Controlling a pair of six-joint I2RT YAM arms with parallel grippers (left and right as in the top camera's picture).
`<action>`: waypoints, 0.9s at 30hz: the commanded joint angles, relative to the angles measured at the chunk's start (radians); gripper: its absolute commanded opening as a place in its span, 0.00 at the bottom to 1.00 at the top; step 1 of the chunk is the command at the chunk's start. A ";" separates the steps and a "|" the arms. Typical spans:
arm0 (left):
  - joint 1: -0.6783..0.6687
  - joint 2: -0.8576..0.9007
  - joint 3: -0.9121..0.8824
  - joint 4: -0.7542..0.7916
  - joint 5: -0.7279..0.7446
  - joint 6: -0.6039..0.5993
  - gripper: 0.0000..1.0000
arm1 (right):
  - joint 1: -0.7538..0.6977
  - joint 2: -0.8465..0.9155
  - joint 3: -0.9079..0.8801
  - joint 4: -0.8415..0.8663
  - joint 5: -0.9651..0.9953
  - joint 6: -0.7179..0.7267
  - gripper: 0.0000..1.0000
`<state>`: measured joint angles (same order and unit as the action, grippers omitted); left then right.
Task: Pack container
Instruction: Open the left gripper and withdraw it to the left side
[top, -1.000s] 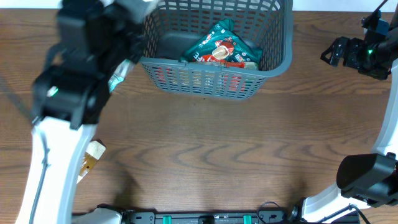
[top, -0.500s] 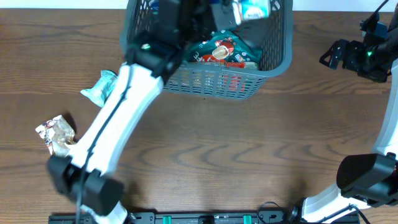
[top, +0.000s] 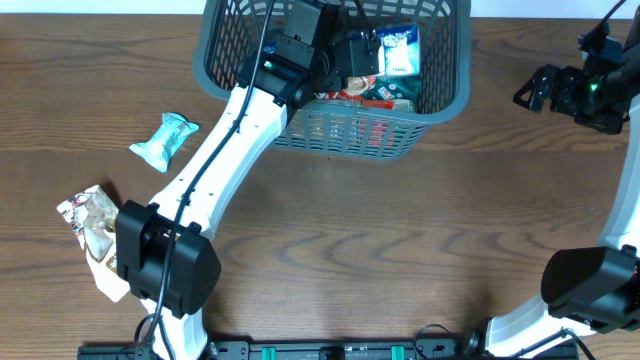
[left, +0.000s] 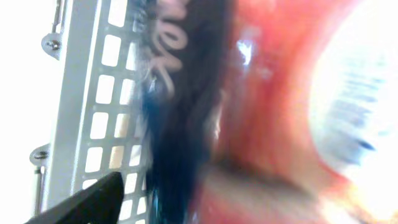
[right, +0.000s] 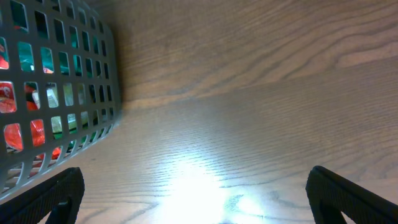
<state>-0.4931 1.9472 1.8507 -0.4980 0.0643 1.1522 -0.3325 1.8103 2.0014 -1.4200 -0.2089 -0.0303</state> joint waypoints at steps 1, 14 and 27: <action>0.003 -0.008 0.023 0.006 -0.001 -0.013 0.82 | 0.006 0.008 -0.004 -0.002 -0.005 -0.012 0.99; 0.004 -0.088 0.038 0.006 -0.149 -0.256 0.99 | 0.006 0.008 -0.004 -0.009 -0.005 -0.013 0.99; 0.159 -0.379 0.061 -0.126 -0.373 -0.658 0.98 | 0.006 0.008 -0.004 -0.016 -0.005 -0.020 0.99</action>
<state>-0.3992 1.6089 1.8977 -0.5800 -0.2554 0.6506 -0.3325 1.8103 2.0014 -1.4319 -0.2089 -0.0345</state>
